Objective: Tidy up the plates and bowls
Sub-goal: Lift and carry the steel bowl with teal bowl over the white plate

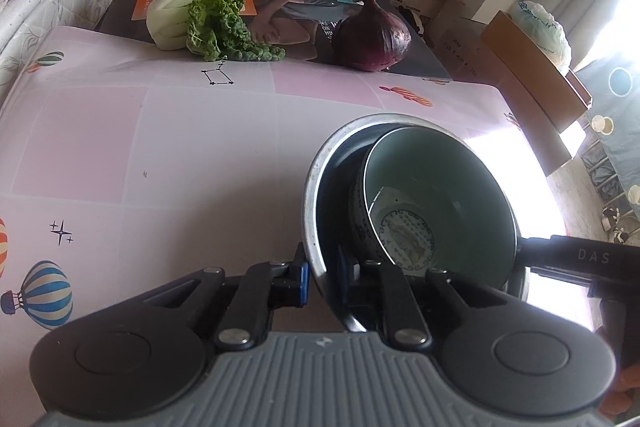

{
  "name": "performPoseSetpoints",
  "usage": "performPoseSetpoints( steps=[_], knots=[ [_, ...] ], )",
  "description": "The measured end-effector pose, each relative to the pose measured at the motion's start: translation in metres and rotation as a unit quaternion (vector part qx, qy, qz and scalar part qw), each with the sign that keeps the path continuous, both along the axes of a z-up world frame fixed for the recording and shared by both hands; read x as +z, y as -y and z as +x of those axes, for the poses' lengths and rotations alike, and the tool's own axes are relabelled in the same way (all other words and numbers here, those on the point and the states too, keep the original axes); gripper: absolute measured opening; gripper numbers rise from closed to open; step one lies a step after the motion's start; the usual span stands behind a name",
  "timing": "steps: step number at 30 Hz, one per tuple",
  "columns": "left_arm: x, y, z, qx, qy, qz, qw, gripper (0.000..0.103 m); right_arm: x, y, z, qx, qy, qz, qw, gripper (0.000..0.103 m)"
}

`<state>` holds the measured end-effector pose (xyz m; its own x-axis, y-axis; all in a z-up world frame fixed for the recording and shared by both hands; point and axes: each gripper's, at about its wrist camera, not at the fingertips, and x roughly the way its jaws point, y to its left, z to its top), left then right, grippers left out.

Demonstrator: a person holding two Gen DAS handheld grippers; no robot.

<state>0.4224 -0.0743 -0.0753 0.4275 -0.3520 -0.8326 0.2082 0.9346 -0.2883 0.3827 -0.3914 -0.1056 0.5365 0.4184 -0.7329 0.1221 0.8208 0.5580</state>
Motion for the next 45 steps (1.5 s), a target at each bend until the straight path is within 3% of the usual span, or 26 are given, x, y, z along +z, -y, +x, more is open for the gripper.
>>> performPoseSetpoints(
  steps=[5,14,45],
  knots=[
    [0.003,0.004,-0.005,0.000,0.008,0.013,0.9999,0.014,-0.001,-0.001,0.003,0.001,-0.002,0.017,1.000,0.010],
    [0.010,0.006,-0.013,0.001,0.015,0.028,0.9995,0.015,0.003,-0.003,-0.004,0.010,0.001,0.016,1.000,0.010],
    [0.040,0.013,-0.031,-0.007,0.048,0.008,0.9988,0.015,0.025,0.014,-0.025,-0.013,0.025,0.027,0.999,0.011]
  ],
)
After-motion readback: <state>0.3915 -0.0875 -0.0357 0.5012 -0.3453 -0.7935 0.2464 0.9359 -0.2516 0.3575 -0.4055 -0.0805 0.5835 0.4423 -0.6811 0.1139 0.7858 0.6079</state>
